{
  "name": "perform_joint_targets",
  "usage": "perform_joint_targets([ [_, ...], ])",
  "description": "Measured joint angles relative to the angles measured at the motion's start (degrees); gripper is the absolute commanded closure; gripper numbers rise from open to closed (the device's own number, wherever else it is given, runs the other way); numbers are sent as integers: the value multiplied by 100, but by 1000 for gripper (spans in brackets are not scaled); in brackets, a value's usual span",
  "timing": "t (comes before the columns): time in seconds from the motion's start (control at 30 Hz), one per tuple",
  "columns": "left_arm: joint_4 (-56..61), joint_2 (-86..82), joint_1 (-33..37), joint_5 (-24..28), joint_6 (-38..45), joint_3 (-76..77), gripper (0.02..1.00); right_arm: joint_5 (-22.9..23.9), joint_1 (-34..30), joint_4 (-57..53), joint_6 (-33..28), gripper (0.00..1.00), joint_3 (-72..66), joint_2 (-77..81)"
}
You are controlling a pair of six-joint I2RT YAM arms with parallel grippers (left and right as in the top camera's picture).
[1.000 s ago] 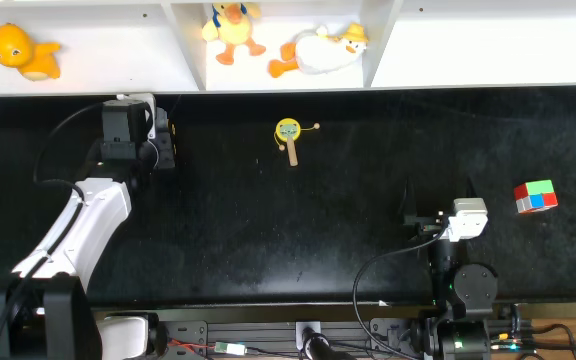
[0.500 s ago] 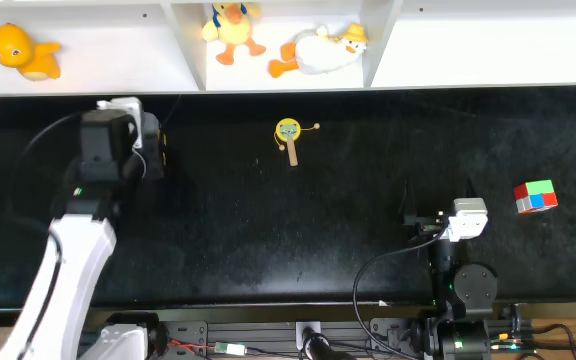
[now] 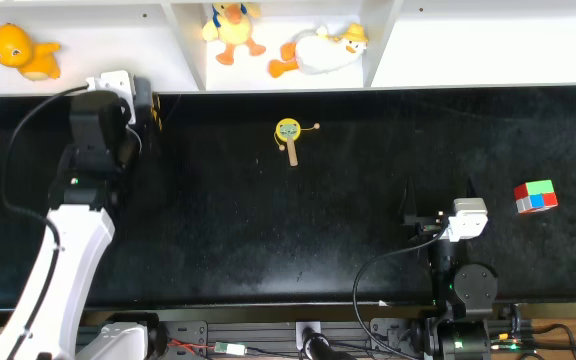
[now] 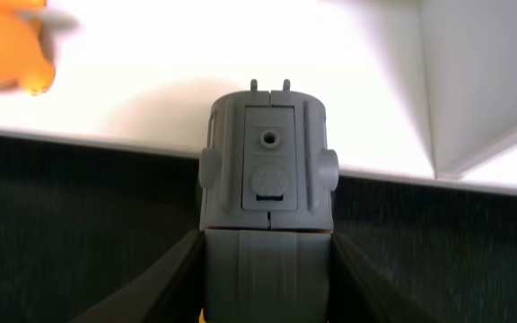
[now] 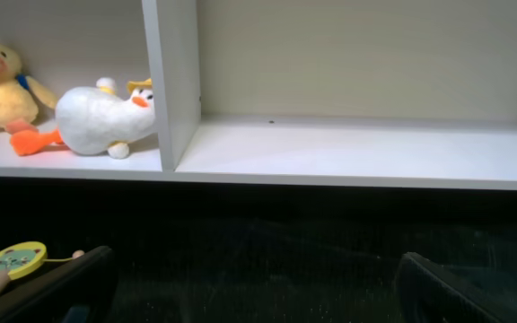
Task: Store Toys
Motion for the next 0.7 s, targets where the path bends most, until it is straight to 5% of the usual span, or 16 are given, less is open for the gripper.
perform_joint_targets([
  [0.47, 723, 1637, 0, 46, 2, 1154, 698, 2, 0, -2, 2, 5, 0, 0],
  [0.5, 763, 1733, 0, 46, 2, 1222, 599, 0, 0, 2, 0, 5, 0, 0],
  [0.6, 935, 2013, 4, 48, 22, 1434, 36, 2, 0, 2, 2, 5, 0, 0],
  [0.7, 960, 2096, 39, 68, 24, 1453, 20, 0, 0, 0, -2, 5, 0, 0],
])
